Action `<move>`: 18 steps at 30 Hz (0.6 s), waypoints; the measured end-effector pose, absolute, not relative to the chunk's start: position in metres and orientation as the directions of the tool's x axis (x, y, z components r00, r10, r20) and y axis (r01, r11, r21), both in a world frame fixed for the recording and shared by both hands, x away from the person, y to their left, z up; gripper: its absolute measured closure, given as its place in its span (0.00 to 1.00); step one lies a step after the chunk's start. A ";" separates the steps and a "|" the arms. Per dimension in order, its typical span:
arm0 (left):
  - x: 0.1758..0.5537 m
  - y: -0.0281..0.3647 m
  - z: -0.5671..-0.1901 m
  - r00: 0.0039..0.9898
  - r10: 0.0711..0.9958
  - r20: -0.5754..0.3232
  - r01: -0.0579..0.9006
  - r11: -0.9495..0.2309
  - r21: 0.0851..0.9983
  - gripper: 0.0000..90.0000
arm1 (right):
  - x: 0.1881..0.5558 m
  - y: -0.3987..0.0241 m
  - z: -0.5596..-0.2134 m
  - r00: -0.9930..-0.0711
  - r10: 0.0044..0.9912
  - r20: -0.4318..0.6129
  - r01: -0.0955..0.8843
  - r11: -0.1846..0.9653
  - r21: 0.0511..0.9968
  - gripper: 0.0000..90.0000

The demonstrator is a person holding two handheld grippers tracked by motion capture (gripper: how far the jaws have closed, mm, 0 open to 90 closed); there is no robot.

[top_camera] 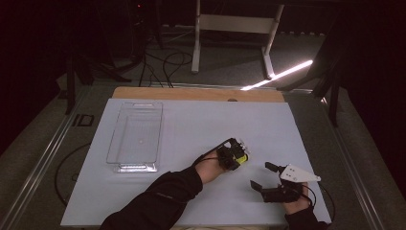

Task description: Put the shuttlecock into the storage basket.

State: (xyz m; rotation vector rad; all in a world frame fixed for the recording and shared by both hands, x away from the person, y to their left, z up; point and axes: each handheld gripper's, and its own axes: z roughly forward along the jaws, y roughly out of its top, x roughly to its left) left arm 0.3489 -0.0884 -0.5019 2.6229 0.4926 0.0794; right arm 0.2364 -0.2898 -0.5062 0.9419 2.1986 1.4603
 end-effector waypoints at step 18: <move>0.354 -0.079 -0.482 0.935 0.344 -0.088 0.345 -0.824 0.449 1.00 | 0.237 -0.290 -0.506 -0.722 0.687 0.077 0.338 0.254 0.906 0.11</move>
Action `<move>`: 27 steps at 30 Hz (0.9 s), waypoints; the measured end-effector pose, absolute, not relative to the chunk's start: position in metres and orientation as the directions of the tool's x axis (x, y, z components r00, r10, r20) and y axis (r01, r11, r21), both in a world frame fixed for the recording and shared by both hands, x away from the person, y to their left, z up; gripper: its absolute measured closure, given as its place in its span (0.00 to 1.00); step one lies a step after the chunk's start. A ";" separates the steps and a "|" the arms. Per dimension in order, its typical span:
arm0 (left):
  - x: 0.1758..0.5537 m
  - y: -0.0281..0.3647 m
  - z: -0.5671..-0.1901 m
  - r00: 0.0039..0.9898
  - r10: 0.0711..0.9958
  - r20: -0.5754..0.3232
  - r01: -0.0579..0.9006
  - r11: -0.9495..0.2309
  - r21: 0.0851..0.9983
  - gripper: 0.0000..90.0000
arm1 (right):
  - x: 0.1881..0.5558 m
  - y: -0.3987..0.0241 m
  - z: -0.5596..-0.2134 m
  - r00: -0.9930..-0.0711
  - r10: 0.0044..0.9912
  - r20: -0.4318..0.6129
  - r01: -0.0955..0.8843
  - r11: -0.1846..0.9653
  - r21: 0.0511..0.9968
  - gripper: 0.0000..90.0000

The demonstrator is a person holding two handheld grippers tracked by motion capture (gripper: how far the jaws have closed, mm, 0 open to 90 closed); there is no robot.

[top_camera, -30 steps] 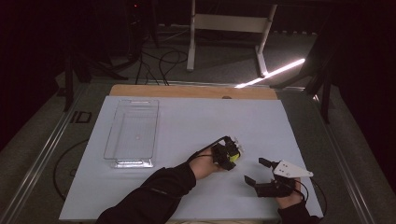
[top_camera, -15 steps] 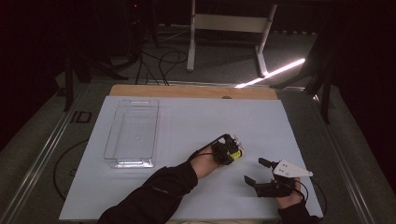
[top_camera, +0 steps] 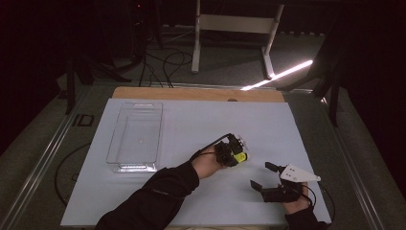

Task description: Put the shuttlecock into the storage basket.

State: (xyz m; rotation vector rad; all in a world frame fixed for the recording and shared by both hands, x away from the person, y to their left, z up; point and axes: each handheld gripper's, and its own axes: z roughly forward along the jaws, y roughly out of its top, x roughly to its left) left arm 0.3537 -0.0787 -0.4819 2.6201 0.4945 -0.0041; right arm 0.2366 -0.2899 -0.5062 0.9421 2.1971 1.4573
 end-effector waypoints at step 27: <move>0.356 -0.037 -0.435 0.960 0.225 -0.168 0.273 -0.888 0.370 1.00 | 0.237 -0.289 -0.507 -0.720 0.690 0.079 0.343 0.255 0.904 0.11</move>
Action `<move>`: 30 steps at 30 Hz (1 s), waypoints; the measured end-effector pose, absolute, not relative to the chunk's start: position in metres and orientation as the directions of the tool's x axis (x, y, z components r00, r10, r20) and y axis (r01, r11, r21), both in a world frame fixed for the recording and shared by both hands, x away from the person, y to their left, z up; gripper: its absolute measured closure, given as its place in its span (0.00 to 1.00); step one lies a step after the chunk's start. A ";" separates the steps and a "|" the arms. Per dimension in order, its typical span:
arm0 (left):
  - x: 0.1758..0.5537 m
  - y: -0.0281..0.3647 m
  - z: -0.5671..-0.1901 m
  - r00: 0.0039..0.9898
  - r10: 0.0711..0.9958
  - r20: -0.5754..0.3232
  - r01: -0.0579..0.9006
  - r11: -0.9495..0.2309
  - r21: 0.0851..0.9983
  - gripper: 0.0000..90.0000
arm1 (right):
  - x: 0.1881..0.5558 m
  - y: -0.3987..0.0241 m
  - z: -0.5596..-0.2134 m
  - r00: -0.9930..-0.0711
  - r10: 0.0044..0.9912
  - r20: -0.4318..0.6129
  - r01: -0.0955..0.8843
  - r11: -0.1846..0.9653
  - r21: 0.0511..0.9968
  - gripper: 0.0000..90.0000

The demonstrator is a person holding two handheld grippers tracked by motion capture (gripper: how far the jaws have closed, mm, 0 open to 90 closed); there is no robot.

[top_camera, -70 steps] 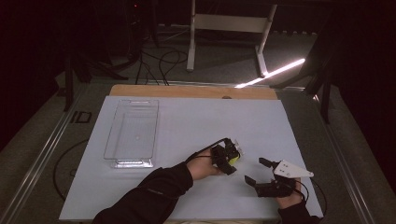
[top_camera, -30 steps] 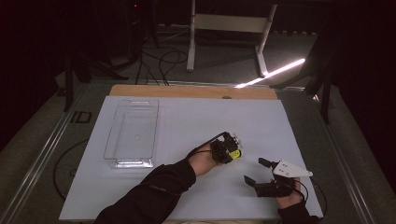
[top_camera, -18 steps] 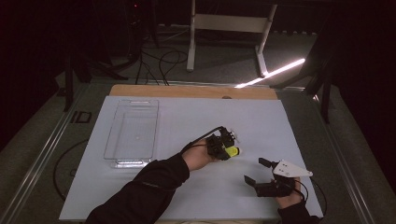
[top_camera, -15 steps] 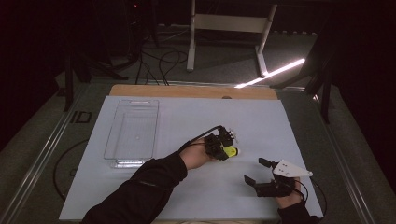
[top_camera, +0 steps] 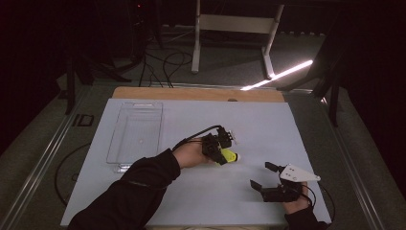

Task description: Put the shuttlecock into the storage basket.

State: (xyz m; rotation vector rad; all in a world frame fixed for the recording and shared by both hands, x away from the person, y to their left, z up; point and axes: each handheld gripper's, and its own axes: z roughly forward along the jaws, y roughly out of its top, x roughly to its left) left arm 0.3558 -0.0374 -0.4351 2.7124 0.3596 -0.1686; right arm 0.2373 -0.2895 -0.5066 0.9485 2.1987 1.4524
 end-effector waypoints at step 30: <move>0.360 0.032 -0.390 0.968 0.214 -0.132 0.243 -0.930 0.277 1.00 | 0.238 -0.289 -0.506 -0.719 0.691 0.078 0.344 0.256 0.903 0.11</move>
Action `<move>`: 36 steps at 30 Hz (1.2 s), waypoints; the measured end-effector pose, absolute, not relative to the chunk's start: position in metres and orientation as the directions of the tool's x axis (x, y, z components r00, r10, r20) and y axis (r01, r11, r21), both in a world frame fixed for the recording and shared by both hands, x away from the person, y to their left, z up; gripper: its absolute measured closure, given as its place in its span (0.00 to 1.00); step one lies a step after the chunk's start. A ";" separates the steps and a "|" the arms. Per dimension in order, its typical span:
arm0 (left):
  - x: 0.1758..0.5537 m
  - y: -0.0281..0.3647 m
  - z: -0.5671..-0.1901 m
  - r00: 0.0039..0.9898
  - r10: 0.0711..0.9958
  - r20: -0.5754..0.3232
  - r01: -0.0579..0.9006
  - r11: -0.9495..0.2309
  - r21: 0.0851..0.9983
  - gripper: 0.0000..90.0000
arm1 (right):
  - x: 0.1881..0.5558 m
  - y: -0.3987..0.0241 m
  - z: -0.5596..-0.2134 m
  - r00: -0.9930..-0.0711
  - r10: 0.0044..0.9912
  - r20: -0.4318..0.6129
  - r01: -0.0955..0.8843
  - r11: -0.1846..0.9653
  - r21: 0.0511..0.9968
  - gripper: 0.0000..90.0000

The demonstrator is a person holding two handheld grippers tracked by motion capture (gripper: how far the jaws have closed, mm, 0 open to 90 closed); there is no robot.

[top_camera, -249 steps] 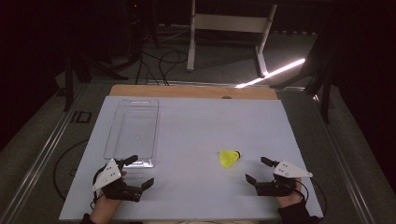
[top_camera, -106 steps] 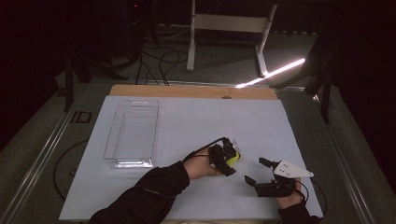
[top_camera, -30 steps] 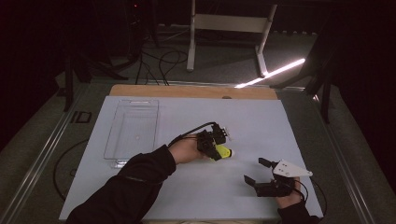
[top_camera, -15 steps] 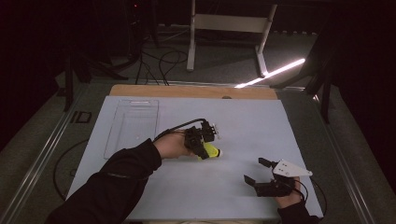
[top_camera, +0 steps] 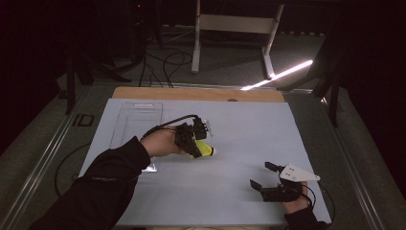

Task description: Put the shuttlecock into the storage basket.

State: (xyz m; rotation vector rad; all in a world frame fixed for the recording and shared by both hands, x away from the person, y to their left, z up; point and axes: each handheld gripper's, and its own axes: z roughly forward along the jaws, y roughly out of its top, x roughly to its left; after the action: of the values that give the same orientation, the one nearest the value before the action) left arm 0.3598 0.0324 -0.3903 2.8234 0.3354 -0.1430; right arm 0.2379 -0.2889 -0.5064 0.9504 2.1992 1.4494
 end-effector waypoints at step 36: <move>0.368 0.127 -0.359 0.936 0.339 -0.091 0.351 -0.889 0.296 1.00 | 0.238 -0.288 -0.506 -0.718 0.692 0.074 0.339 0.255 0.905 0.11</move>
State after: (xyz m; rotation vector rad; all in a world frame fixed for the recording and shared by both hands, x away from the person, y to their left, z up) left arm 0.3675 0.1274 -0.3589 2.7826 0.5086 -0.0531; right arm 0.2383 -0.2880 -0.5059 0.9456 2.1940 1.4503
